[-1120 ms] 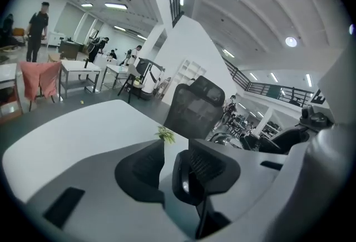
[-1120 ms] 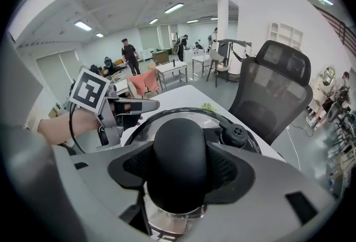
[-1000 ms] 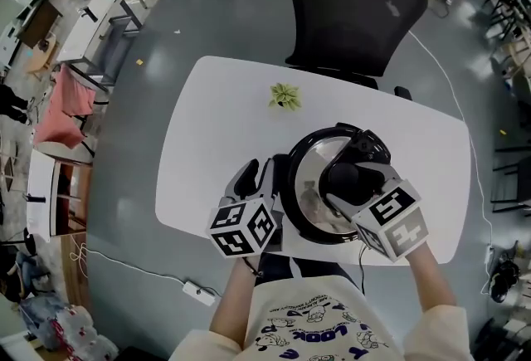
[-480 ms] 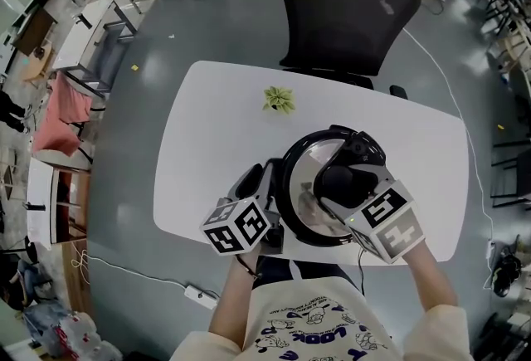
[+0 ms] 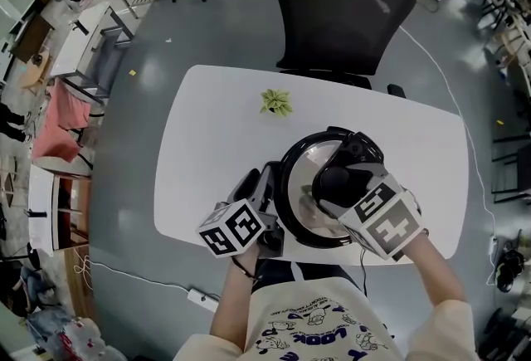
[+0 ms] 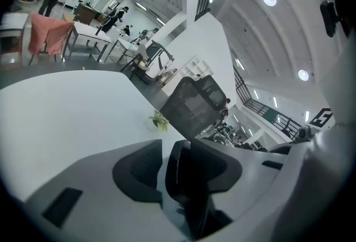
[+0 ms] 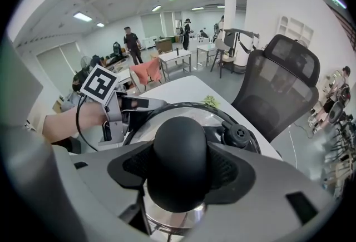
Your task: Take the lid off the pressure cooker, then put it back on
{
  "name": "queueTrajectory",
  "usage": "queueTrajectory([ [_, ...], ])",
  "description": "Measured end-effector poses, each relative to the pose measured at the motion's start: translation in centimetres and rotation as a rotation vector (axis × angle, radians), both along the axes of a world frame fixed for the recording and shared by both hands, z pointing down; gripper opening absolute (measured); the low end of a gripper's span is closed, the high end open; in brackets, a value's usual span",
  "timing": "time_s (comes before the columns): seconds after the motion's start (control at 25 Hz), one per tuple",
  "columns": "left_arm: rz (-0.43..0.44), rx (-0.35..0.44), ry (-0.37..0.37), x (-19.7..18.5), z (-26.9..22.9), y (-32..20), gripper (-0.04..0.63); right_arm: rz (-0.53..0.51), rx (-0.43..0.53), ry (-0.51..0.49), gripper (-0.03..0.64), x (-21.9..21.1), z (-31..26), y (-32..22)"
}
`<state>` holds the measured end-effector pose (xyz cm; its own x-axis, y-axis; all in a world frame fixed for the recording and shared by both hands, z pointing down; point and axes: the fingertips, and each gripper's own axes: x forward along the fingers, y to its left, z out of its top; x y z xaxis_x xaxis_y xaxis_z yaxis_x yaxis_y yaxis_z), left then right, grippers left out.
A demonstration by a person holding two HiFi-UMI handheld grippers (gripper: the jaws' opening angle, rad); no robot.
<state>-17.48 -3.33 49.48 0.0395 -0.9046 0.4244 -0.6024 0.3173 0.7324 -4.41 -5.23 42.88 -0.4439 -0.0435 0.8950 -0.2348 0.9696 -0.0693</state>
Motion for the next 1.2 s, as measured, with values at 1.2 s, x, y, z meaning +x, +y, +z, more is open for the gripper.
queueTrajectory([
  [1.2, -0.006, 0.008, 0.050, 0.22, -0.09, -0.68, 0.137, -0.079, -0.007, -0.026, 0.301, 0.15, 0.03, -0.04],
])
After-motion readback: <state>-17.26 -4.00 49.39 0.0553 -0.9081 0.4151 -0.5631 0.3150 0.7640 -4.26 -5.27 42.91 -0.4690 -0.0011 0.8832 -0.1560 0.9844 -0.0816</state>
